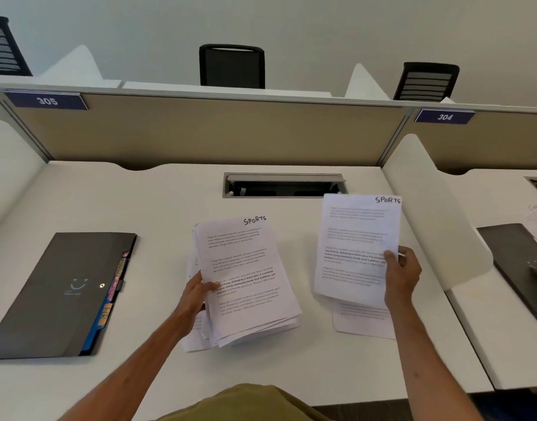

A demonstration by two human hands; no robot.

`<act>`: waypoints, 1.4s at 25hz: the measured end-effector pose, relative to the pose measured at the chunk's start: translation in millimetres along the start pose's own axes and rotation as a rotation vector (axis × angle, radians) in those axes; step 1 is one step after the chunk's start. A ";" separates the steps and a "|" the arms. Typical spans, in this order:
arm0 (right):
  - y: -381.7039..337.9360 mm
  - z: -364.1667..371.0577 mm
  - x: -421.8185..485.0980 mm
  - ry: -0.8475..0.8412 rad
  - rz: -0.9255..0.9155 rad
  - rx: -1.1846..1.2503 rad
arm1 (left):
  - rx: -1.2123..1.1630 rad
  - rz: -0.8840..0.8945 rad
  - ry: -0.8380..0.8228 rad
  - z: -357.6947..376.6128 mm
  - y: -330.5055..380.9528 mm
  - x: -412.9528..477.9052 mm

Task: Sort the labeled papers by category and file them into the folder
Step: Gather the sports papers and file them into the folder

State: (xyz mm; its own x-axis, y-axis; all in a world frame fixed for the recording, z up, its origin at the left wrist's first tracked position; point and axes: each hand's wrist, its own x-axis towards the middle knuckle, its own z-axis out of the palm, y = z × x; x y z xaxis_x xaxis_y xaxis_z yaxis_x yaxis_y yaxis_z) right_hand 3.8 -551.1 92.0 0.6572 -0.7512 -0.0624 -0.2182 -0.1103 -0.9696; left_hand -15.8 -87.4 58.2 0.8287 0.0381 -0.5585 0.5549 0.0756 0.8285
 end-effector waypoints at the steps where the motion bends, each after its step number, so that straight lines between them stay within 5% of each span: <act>1: -6.8 3.4 0.1 -0.027 0.034 0.086 | 0.002 0.000 0.001 0.2 0.3 0.5; 8: -12.9 34.3 -20.0 -0.164 0.303 0.373 | 0.001 -0.011 0.016 -1.0 -1.1 -1.0; 18: 8.2 116.3 -99.0 -0.602 0.158 -0.087 | 0.040 0.021 -0.053 -0.6 3.8 -17.4; 26: 7.2 164.7 -153.7 -0.890 0.134 -0.192 | 0.074 0.045 -0.018 -28.8 5.2 -33.6; 35: 3.7 204.5 -194.6 -1.016 0.119 -0.270 | -0.001 0.058 0.047 -71.7 -2.3 -42.3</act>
State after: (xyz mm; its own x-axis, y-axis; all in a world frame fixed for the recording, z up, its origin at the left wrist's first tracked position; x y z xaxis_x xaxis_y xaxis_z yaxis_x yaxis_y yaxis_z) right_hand 22.6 -272.3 52.3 0.8887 0.1170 -0.4433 -0.3923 -0.3064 -0.8673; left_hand -57.4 -17.7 76.9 0.8549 0.0896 -0.5110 0.5061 0.0732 0.8594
